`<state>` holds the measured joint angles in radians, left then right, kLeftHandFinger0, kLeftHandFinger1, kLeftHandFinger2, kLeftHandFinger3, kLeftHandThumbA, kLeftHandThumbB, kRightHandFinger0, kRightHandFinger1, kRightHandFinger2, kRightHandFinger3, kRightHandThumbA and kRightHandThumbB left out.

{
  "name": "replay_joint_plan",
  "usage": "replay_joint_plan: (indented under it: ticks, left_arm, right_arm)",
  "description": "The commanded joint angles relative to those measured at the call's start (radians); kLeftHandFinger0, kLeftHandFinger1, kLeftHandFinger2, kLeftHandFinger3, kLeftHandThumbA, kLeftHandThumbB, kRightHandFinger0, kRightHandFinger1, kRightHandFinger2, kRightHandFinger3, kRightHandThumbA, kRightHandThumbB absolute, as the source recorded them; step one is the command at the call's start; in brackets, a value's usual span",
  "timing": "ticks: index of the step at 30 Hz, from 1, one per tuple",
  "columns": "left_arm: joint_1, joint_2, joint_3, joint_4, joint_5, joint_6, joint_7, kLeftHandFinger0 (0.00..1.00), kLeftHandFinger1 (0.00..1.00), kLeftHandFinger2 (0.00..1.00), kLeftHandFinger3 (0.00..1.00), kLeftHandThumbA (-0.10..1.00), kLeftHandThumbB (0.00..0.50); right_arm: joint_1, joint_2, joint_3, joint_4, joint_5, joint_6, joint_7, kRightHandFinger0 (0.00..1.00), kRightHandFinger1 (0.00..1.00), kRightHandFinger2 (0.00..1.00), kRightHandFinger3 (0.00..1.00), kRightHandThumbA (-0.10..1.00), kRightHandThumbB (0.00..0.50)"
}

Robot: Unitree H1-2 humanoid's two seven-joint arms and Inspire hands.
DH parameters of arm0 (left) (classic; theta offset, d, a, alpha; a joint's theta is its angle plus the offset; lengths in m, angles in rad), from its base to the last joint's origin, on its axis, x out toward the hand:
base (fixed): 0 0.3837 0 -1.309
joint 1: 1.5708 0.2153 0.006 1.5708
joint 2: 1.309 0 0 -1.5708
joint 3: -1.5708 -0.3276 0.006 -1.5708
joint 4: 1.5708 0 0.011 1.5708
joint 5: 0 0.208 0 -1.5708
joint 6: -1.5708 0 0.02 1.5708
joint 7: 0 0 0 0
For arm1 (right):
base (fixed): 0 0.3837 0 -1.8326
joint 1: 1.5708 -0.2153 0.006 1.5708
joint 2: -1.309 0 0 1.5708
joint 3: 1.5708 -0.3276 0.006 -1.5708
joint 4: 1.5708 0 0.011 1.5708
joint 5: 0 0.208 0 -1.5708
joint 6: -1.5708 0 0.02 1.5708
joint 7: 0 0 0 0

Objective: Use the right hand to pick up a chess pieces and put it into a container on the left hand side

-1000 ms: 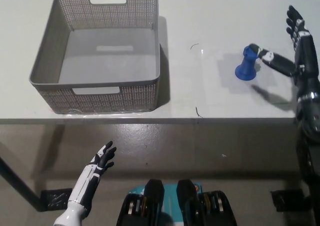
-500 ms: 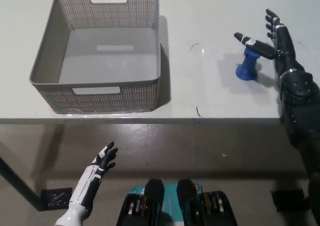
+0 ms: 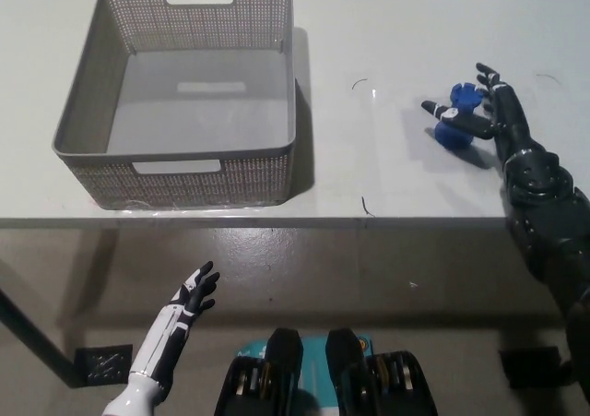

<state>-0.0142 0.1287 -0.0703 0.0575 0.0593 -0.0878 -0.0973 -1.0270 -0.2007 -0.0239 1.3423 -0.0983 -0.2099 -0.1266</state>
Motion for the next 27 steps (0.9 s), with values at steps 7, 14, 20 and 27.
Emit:
replay_joint_plan:
  ticks: [7, 14, 20, 27]
  left_arm:
    - [-0.008, 0.015, -0.003, -0.025, 0.001, -0.025, -0.015, 1.0, 1.0, 1.0, 1.0, 1.0, 0.114]
    - [-0.013, 0.017, -0.008, -0.026, 0.009, -0.02, -0.013, 1.0, 1.0, 1.0, 1.0, 1.0, 0.108]
    - [-0.022, 0.02, -0.011, -0.025, 0.007, -0.021, -0.017, 1.0, 1.0, 1.0, 1.0, 1.0, 0.133]
    - [-0.026, 0.021, -0.012, -0.02, 0.007, -0.027, -0.014, 1.0, 1.0, 1.0, 1.0, 1.0, 0.143]
  right_arm:
    - [-0.059, -0.03, 0.009, 0.032, 0.006, -0.009, -0.024, 1.0, 1.0, 1.0, 1.0, 1.0, 0.382]
    - [-0.053, -0.02, -0.001, 0.041, 0.02, -0.022, -0.052, 1.0, 1.0, 1.0, 1.0, 0.99, 0.386]
    - [-0.081, -0.005, 0.008, 0.045, -0.008, -0.01, -0.229, 0.01, 0.06, 0.15, 0.07, -0.06, 0.24]
    - [-0.077, -0.005, 0.01, 0.032, -0.005, -0.06, -0.287, 0.0, 0.0, 0.49, 0.67, -0.1, 0.146]
